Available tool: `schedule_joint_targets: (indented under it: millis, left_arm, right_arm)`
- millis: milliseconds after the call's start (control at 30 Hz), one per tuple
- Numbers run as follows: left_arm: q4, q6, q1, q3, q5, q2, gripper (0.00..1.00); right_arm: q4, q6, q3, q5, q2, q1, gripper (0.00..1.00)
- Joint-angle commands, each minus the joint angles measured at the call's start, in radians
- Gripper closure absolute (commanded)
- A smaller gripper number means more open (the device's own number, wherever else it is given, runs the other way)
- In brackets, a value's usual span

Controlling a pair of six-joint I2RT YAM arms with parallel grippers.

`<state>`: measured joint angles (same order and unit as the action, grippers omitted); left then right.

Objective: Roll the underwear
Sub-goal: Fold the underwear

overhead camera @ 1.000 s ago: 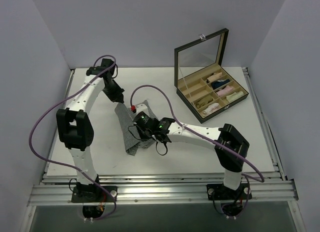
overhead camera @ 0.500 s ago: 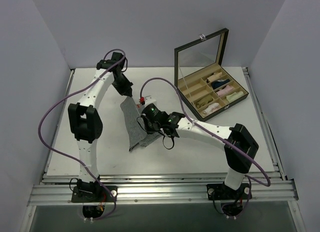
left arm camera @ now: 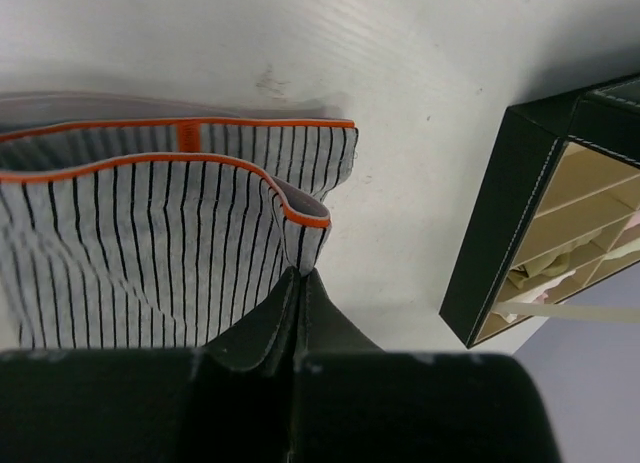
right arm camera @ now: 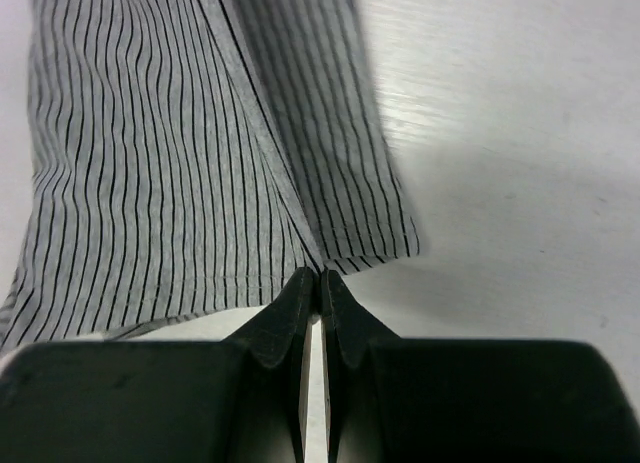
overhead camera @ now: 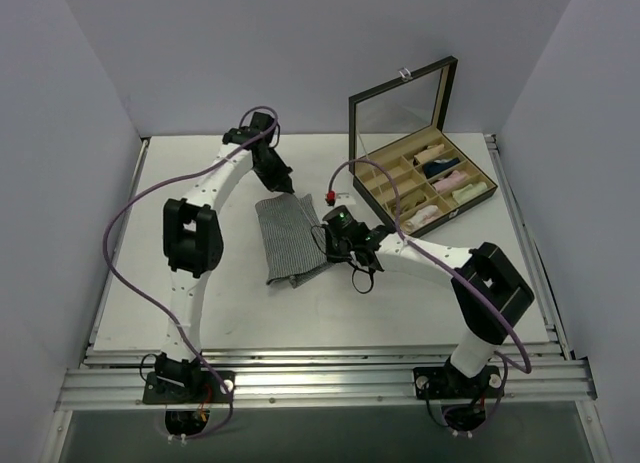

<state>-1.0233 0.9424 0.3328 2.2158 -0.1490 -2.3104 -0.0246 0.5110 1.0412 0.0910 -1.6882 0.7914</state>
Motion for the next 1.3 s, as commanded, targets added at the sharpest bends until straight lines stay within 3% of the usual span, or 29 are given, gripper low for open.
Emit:
schedule_joint_targets:
  millis: [0, 67, 100, 133, 167, 200, 233, 300, 400, 467, 533, 600, 967, 1100, 1267]
  left_arm:
    - [0.144, 0.025, 0.066, 0.028, -0.096, -0.075, 0.98]
    - [0.167, 0.044, 0.083, 0.041, -0.122, -0.119, 0.98]
    - [0.164, 0.045, 0.089, 0.048, -0.124, -0.135, 0.98]
    - [0.163, 0.047, 0.100, 0.054, -0.127, -0.158, 0.97]
    - [0.169, 0.044, 0.104, 0.059, -0.130, -0.164, 0.94]
    - [0.172, 0.041, 0.106, 0.059, -0.132, -0.167, 0.81]
    - [0.183, 0.036, 0.107, 0.058, -0.133, -0.164, 0.79]
    - [0.224, 0.022, 0.107, 0.044, -0.133, -0.147, 0.78]
    - [0.278, -0.017, 0.103, 0.041, -0.135, -0.106, 0.65]
    - [0.267, -0.052, 0.095, 0.061, -0.130, -0.080, 0.56]
    - [0.237, -0.074, 0.083, 0.073, -0.109, -0.052, 0.55]
    - [0.212, -0.100, 0.059, 0.053, -0.097, -0.024, 0.55]
    - [0.124, -0.240, -0.012, -0.090, -0.092, 0.054, 0.53]
    - [0.106, -0.269, -0.011, -0.143, -0.092, 0.118, 0.53]
    - [0.135, -0.300, 0.014, -0.261, -0.113, 0.201, 0.53]
  right_arm:
    - [-0.081, 0.075, -0.064, 0.055, 0.073, -0.021, 1.00]
    - [-0.083, 0.087, -0.092, 0.070, 0.073, -0.032, 1.00]
    - [-0.080, 0.090, -0.096, 0.061, 0.067, -0.038, 0.95]
    - [-0.069, 0.093, -0.096, 0.065, 0.067, -0.043, 0.83]
    - [-0.058, 0.096, -0.098, 0.088, 0.076, -0.043, 0.78]
    - [-0.046, 0.100, -0.101, 0.092, 0.081, -0.046, 0.72]
    - [-0.043, 0.101, -0.112, 0.096, 0.088, -0.052, 0.66]
    - [-0.026, 0.100, -0.119, 0.121, 0.111, -0.057, 0.66]
    - [-0.018, 0.081, -0.132, 0.112, 0.117, -0.081, 0.68]
    - [-0.044, 0.022, -0.136, 0.050, 0.107, -0.109, 0.62]
    - [-0.103, -0.037, -0.133, -0.096, 0.075, -0.164, 0.50]
    - [-0.089, -0.109, -0.090, -0.145, 0.012, -0.198, 0.49]
    - [-0.112, -0.171, -0.003, -0.270, -0.151, -0.248, 0.65]
    - [-0.123, -0.117, -0.056, -0.255, -0.107, -0.212, 0.81]
    - [-0.167, 0.004, -0.171, -0.217, -0.028, -0.103, 0.92]
